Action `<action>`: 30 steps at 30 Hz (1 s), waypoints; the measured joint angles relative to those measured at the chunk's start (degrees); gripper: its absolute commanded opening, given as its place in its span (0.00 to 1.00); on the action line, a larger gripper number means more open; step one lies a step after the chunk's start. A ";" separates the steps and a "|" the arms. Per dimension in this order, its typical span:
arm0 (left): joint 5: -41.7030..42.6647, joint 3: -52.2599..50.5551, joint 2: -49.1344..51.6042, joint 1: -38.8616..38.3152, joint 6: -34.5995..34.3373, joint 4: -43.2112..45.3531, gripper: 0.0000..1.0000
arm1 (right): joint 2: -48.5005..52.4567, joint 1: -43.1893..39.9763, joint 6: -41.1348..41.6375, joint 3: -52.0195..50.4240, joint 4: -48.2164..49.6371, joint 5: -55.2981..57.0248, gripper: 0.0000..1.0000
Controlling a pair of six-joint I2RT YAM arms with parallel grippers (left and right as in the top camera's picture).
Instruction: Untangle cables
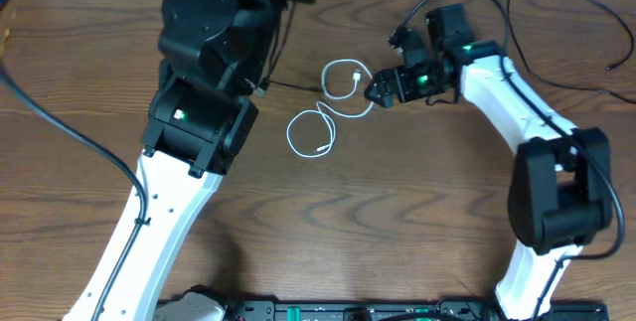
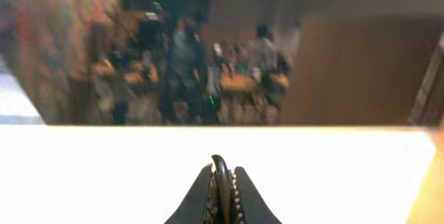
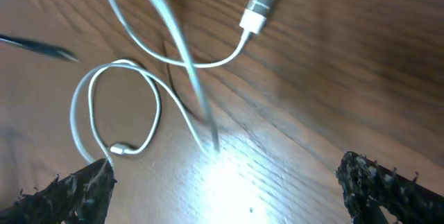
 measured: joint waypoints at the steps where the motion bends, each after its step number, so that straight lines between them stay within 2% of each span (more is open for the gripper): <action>1: 0.87 0.00 0.00 0.00 0.00 -1.60 0.08 | -1.16 -0.50 -0.66 0.13 -0.39 -0.20 0.99; 5: 5.40 0.00 0.00 0.00 0.07 -7.13 0.08 | -8.70 -2.16 -3.52 1.16 -0.76 -0.66 0.99; 12: 21.05 0.00 0.00 0.04 1.77 -17.07 0.08 | -22.03 -2.49 -14.25 2.78 -0.68 -9.60 0.99; 17: 31.28 0.00 0.00 2.21 3.50 -20.74 0.08 | -26.03 -2.49 -21.77 2.78 0.24 -18.40 0.99; 20: 39.71 0.00 0.00 5.40 3.69 -20.52 0.08 | -26.69 -2.49 -24.17 2.78 2.21 -23.43 0.95; 23: 48.15 0.00 0.00 7.69 3.67 -20.44 0.08 | -26.75 -2.49 -25.31 2.78 4.55 -27.89 0.81; 28: 58.45 0.00 0.11 8.24 3.23 -20.61 0.08 | -26.77 -2.05 -24.59 2.78 8.07 -32.15 0.47; 30: 60.46 0.00 0.42 8.22 3.21 -20.76 0.08 | -26.77 -1.57 -23.61 2.78 8.92 -32.70 0.36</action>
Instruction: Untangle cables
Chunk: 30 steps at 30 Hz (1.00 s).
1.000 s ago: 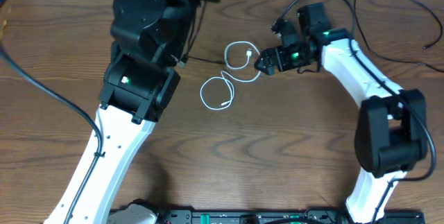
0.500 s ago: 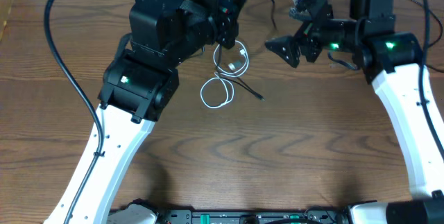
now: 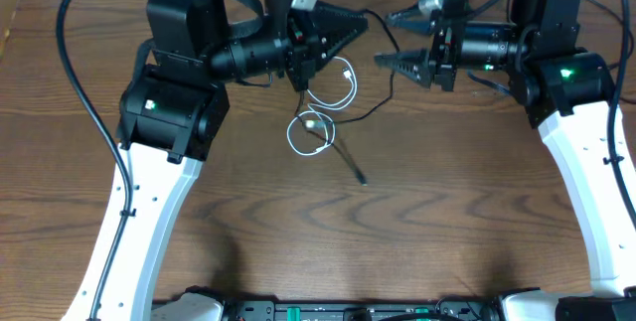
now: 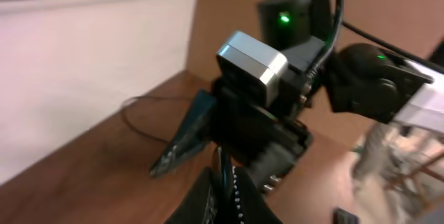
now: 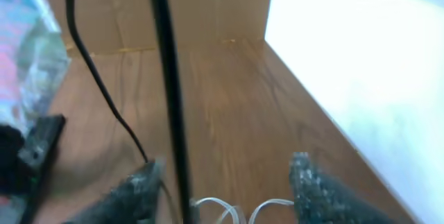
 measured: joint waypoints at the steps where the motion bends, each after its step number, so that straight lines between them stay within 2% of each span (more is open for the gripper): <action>1: 0.63 0.00 0.24 0.00 -0.02 -0.02 0.08 | 0.00 0.20 0.46 0.00 0.39 -0.20 0.33; 4: 1.99 0.00 1.29 0.02 -0.07 -0.07 0.08 | 0.02 0.59 2.08 -0.02 1.99 -0.81 0.25; 7: 2.71 0.00 2.12 0.02 -0.17 -0.09 0.08 | 0.00 0.61 3.61 -0.02 3.39 -0.94 0.07; 9: 2.91 0.00 2.38 0.02 -0.17 -0.11 0.08 | 0.00 0.59 5.49 -0.02 4.61 -0.61 0.01; 12: 2.86 0.00 2.58 0.04 -0.04 -0.04 0.34 | 0.00 0.59 10.29 -0.02 6.75 2.43 0.01; 15: 2.58 0.00 2.58 0.04 -0.15 -0.04 0.51 | 0.00 0.02 17.66 -0.02 11.43 8.76 0.01; 17: 1.92 0.00 2.58 0.04 -0.44 -0.07 0.67 | 0.00 -1.31 22.82 -0.02 15.15 12.55 0.01; 23: 0.72 0.00 2.58 0.04 -0.57 -0.07 0.77 | -0.02 -10.91 35.23 2.86 17.94 20.04 0.01; 30: -0.52 0.00 2.58 0.04 -0.83 -0.44 0.84 | -0.61 -25.20 39.52 7.91 10.16 30.67 0.01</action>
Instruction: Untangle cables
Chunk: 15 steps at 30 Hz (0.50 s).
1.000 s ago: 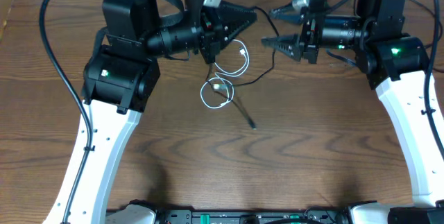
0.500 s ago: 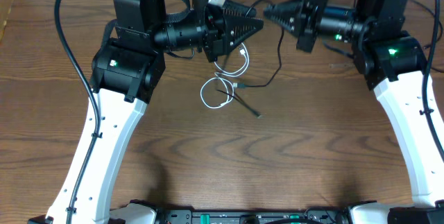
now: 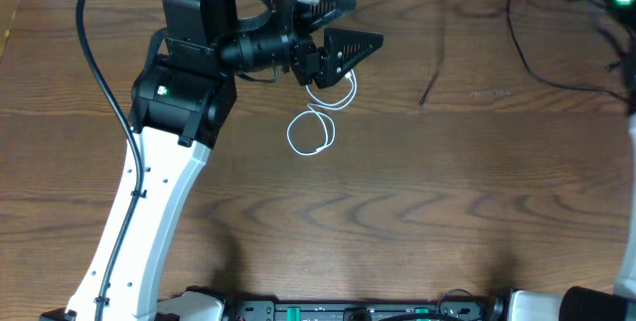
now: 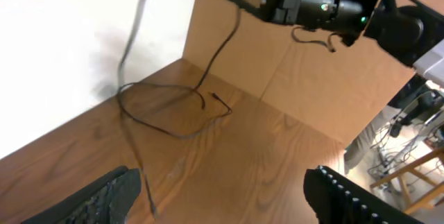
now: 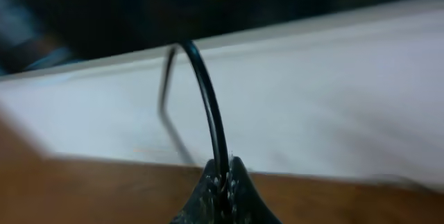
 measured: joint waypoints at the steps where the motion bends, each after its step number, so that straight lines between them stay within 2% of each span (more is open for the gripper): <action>1: -0.11 0.00 0.00 0.00 -0.07 -0.24 0.84 | -0.02 -2.01 0.11 0.11 -1.73 1.57 0.01; 10: -0.31 0.00 1.49 0.00 -0.02 -0.98 0.85 | 0.59 -14.64 -1.46 0.13 -8.87 18.34 0.01; 15: -0.31 0.00 1.92 0.00 -0.02 -1.05 0.85 | 5.18 -20.15 -2.32 0.24 -9.84 24.61 0.01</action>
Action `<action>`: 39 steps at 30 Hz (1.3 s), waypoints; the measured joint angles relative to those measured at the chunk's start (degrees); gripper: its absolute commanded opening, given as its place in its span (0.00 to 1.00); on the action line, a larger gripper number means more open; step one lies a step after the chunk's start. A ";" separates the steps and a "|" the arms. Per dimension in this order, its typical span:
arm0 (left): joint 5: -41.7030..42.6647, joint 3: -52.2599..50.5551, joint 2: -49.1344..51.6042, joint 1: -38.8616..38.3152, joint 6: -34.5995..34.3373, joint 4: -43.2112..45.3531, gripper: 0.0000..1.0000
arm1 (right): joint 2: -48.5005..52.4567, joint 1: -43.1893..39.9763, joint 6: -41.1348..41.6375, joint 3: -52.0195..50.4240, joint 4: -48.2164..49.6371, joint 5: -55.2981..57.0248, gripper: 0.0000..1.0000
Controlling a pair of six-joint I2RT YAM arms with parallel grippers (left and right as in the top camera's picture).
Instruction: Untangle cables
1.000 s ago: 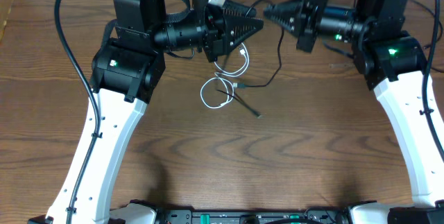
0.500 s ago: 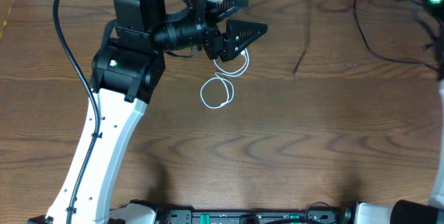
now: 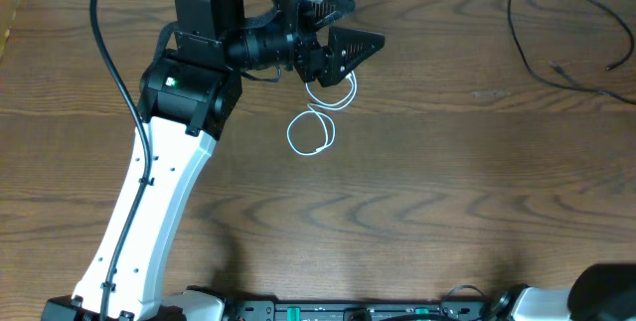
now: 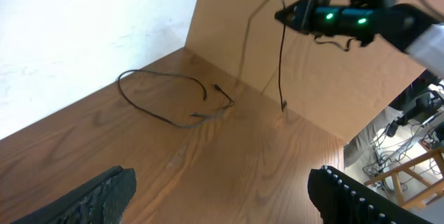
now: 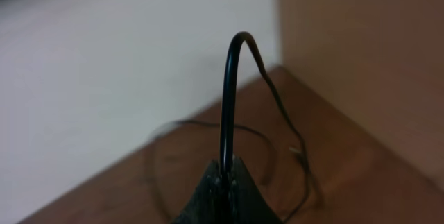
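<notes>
The white cable [image 3: 316,122] lies in loose loops on the brown table, by itself, just below my left gripper [image 3: 360,25]. That gripper is open and holds nothing; its two fingers [image 4: 104,191] stand wide apart at the bottom of the left wrist view. My right gripper [image 5: 223,177] is shut on a thin black cable [image 5: 226,99] that arches up from the fingertips. The left wrist view shows that right gripper [image 4: 295,17] far off and raised, the black cable [image 4: 281,64] hanging from it. The overhead view does not show the right gripper.
Another black cable [image 3: 556,38] lies curled on the table at the far right, also seen as the curled black cable [image 4: 173,99] from the left wrist. A white wall [image 4: 90,30] runs along the table's far edge. The left arm [image 3: 159,182] crosses the left half.
The right arm, at the overhead view's top right corner before, has left that view. The hanging black cable no longer shows over the table's middle. My left gripper stays open in the same place.
First the left gripper was shut on the black cable and the right was open low over the tangled white loops. Then both arms were raised, the right open around the black cable. Later the left was open and the right shut on it, far right. Now the white cable lies alone.
</notes>
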 measured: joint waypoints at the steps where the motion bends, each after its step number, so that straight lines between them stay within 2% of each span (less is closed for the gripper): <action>1: 0.00 0.00 0.00 -0.02 0.00 0.00 0.85 | 1.68 -1.20 -0.09 0.00 -0.02 0.72 0.01; 7: 0.00 0.00 0.00 0.00 0.00 -0.04 0.85 | 12.50 -5.95 -0.11 0.00 -1.42 2.91 0.01; 12: -0.02 0.00 0.00 -0.02 0.00 -0.07 0.85 | 18.27 -6.51 -0.09 0.00 -4.76 3.34 0.01; 16: -0.09 0.00 0.00 0.00 0.00 -0.09 0.85 | 19.69 -6.51 0.17 -0.02 -8.37 3.89 0.01; 23: -0.20 0.00 0.00 0.00 0.00 -0.09 0.85 | 19.87 -6.75 5.95 0.02 -22.18 10.38 0.02; 25: -0.20 0.00 0.00 0.00 0.00 -0.09 0.85 | 19.91 -7.21 7.89 0.00 -26.08 11.50 0.06; 26: -0.20 0.00 0.00 0.00 0.00 -0.11 0.85 | 19.96 -7.50 8.39 0.00 -27.39 11.78 0.10; 27: -0.20 0.00 0.00 -0.02 0.00 -0.07 0.85 | 19.98 -7.91 9.20 0.00 -28.79 11.87 0.41; 28: -0.20 0.00 0.00 0.00 -0.02 -0.13 0.85 | 20.06 -8.35 9.90 0.00 -29.79 11.85 0.92; 29: -0.20 0.00 0.00 -0.02 0.00 -0.11 0.85 | 20.09 -8.79 10.01 0.00 -30.42 11.89 0.99; 39: -0.20 0.00 0.00 -0.02 0.00 -0.52 0.85 | 20.33 -10.58 6.93 0.00 -31.93 4.46 0.99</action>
